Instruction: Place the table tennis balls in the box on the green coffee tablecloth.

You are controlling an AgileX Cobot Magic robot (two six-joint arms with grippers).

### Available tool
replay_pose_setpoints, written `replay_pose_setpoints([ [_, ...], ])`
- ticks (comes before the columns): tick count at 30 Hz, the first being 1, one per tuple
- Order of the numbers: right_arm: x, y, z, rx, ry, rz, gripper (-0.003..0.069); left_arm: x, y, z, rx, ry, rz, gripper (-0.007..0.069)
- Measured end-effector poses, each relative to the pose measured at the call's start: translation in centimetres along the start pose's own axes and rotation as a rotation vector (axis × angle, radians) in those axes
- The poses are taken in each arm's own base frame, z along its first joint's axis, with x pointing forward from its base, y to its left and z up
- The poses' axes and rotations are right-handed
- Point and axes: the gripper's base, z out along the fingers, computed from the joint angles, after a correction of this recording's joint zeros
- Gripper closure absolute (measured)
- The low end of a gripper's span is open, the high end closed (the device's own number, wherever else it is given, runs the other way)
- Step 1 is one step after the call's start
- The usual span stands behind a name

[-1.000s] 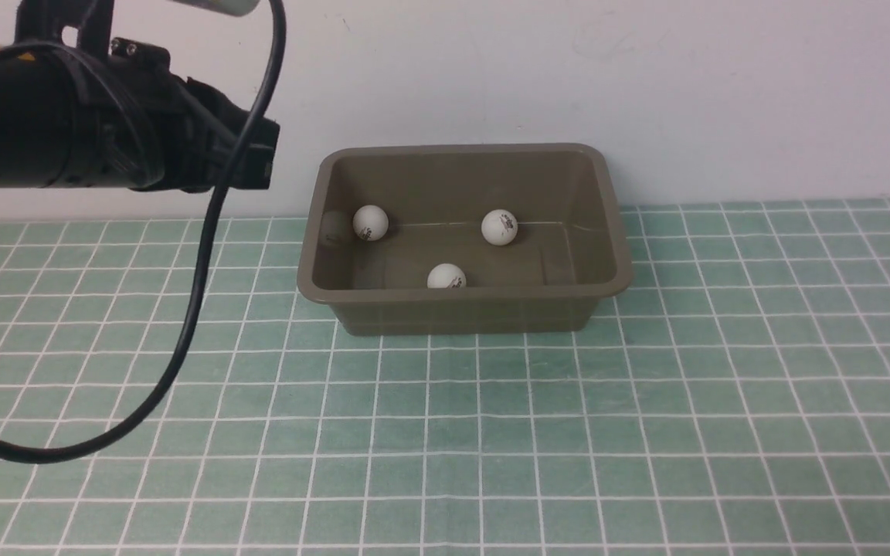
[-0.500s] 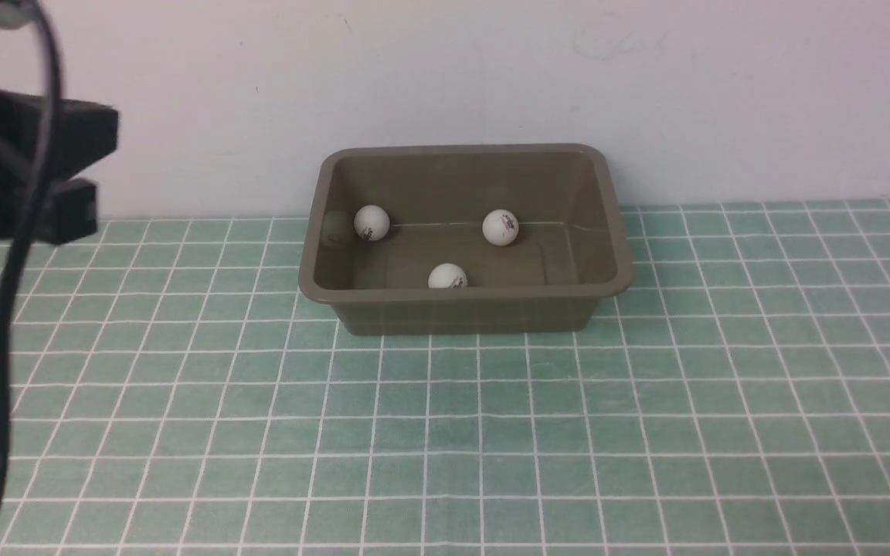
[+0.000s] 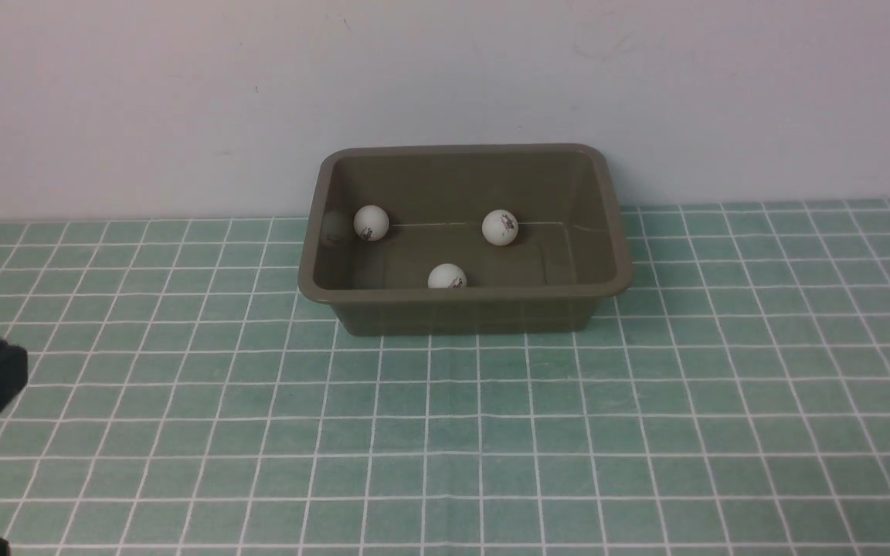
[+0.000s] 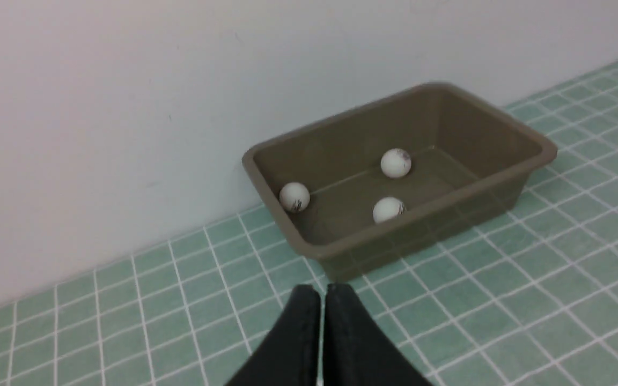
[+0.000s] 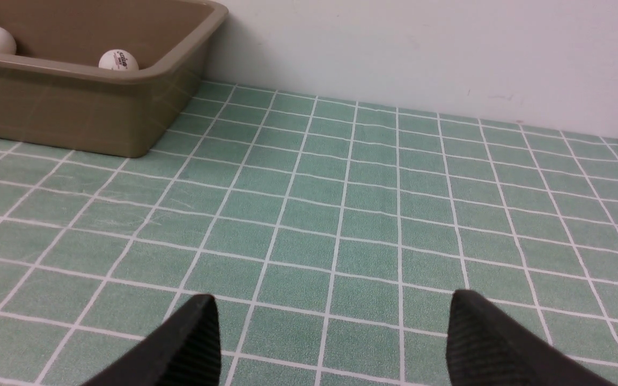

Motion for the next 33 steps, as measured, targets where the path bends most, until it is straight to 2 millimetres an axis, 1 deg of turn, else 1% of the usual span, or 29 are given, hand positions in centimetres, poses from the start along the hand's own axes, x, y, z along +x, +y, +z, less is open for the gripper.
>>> replay_pose_setpoints([
  [1,0.0,0.0,0.0,0.0,0.0,0.0,0.0145,2.1,0.1,0.8,-0.03,0.025,-0.009,0.0629],
  [2,0.0,0.0,0.0,0.0,0.0,0.0,0.0145,2.1,0.1,0.8,-0.03,0.025,-0.009,0.0629],
  [3,0.0,0.0,0.0,0.0,0.0,0.0,0.0145,3.9,0.3,1.5,-0.06,0.046,-0.019,0.0629],
  [5,0.0,0.0,0.0,0.0,0.0,0.0,0.0145,6.1,0.5,2.0,-0.103,0.065,-0.018,0.0629],
  [6,0.0,0.0,0.0,0.0,0.0,0.0,0.0145,6.9,0.5,2.0,-0.124,0.062,-0.017,0.0629],
  [7,0.0,0.0,0.0,0.0,0.0,0.0,0.0145,7.2,0.5,2.0,-0.124,0.07,-0.015,0.0629],
  [8,0.0,0.0,0.0,0.0,0.0,0.0,0.0145,8.7,0.5,2.1,-0.161,0.073,-0.034,0.0629],
  [10,0.0,0.0,0.0,0.0,0.0,0.0,0.0145,10.5,0.5,2.1,-0.2,0.084,-0.065,0.0629],
  [14,0.0,0.0,0.0,0.0,0.0,0.0,0.0145,13.5,0.6,1.8,-0.278,0.121,-0.138,0.0629],
  [16,0.0,0.0,0.0,0.0,0.0,0.0,0.0145,14.4,0.7,1.7,-0.323,0.126,-0.173,0.0629],
  [19,0.0,0.0,0.0,0.0,0.0,0.0,0.0145,15.5,0.6,1.6,-0.347,0.124,-0.206,0.0629],
  [24,0.0,0.0,0.0,0.0,0.0,0.0,0.0145,17.0,0.3,1.4,-0.356,0.097,-0.197,0.0629],
  [29,0.0,0.0,0.0,0.0,0.0,0.0,0.0145,17.4,0.1,1.1,-0.361,0.057,-0.195,0.0629],
  [33,0.0,0.0,0.0,0.0,0.0,0.0,0.0145,17.5,0.0,1.1,-0.359,0.069,-0.202,0.0629],
])
